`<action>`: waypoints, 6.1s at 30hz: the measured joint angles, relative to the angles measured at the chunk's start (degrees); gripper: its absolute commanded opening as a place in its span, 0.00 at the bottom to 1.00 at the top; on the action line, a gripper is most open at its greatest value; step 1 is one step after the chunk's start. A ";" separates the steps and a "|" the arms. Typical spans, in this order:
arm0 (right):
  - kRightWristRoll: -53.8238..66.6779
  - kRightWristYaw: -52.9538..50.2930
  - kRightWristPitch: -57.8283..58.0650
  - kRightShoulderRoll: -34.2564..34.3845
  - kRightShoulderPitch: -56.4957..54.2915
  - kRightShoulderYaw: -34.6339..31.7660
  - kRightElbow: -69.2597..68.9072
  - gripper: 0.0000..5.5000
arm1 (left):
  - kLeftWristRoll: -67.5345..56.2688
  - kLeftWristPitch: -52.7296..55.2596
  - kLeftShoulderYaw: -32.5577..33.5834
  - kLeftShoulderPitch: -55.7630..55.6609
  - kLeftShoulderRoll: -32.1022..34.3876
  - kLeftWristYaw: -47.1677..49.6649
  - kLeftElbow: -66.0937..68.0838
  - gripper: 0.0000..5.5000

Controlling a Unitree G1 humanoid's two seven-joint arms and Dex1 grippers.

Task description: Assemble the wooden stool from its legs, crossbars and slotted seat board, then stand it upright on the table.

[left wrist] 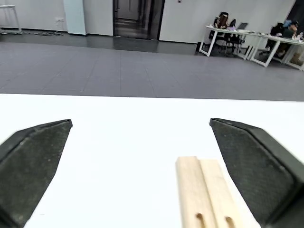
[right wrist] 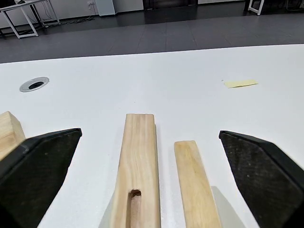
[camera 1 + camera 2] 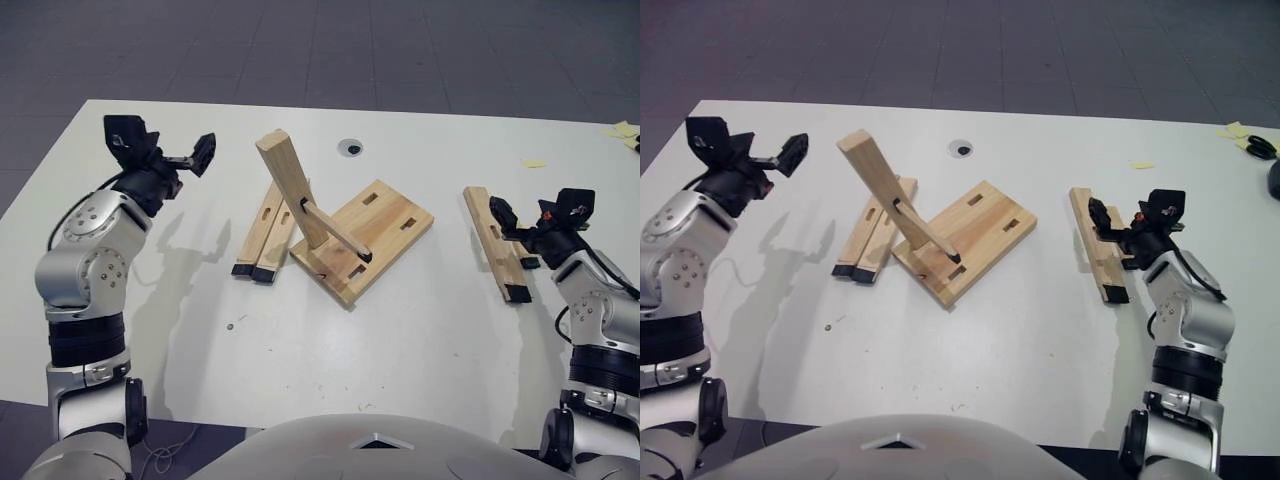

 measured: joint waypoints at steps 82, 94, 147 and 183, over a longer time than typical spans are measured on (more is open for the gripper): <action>41.63 -18.48 16.82 15.93 -22.25 -1.12 -19.88 0.98 | 16.02 -7.71 -5.31 -21.68 0.40 -25.26 -5.96 0.38; 61.98 -32.08 15.84 16.58 -31.98 4.08 -21.12 0.82 | 15.13 -12.01 -13.31 -23.05 3.46 -36.98 -7.83 0.38; 57.75 -33.83 1.82 5.61 -21.95 -2.82 -22.73 0.19 | 19.05 -7.59 -11.83 -8.46 -0.21 -20.74 2.31 0.98; 51.92 -29.62 4.58 2.58 -17.39 -4.10 -20.35 0.19 | -34.68 23.92 -9.11 -9.63 2.79 -25.34 -29.18 0.98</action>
